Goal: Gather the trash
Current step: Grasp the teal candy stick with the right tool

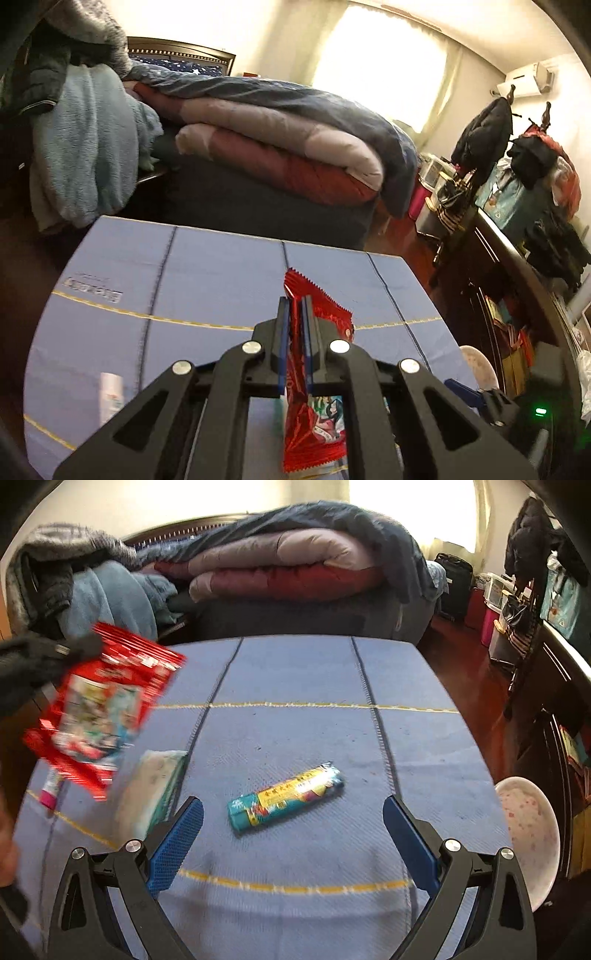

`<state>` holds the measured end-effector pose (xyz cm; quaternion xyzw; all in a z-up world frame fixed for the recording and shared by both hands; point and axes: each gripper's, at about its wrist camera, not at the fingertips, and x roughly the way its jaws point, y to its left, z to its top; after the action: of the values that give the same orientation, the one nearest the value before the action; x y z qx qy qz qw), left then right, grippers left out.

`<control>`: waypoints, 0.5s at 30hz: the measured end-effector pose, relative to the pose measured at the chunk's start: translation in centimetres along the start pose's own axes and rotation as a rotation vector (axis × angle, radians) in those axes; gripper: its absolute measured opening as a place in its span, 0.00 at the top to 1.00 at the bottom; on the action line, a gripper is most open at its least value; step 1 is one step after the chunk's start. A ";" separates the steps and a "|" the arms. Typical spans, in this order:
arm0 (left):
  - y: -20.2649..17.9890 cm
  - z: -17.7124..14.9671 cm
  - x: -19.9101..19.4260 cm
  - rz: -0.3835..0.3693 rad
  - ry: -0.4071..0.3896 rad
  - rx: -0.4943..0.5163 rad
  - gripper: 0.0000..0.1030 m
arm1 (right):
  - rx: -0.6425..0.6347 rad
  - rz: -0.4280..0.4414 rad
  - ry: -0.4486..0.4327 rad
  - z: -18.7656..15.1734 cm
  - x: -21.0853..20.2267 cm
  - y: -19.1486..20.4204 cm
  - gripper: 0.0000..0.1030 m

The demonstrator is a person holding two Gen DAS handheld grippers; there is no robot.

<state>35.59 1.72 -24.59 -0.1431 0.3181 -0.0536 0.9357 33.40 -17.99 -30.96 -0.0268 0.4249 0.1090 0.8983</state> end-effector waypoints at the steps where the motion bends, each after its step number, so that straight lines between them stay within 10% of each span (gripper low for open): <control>1: 0.3 0.1 -0.3 0.001 -0.004 -0.001 0.92 | -0.010 -0.011 0.008 0.1 0.5 0.3 0.06; 15: 1.5 -0.1 -1.2 -0.031 -0.015 -0.015 0.92 | -0.115 0.046 0.084 0.6 3.0 -0.1 0.04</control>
<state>34.63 3.31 -24.43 -0.1557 0.3091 -0.0649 0.9360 35.76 -17.49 -32.86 -0.0732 0.4559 0.1525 0.8738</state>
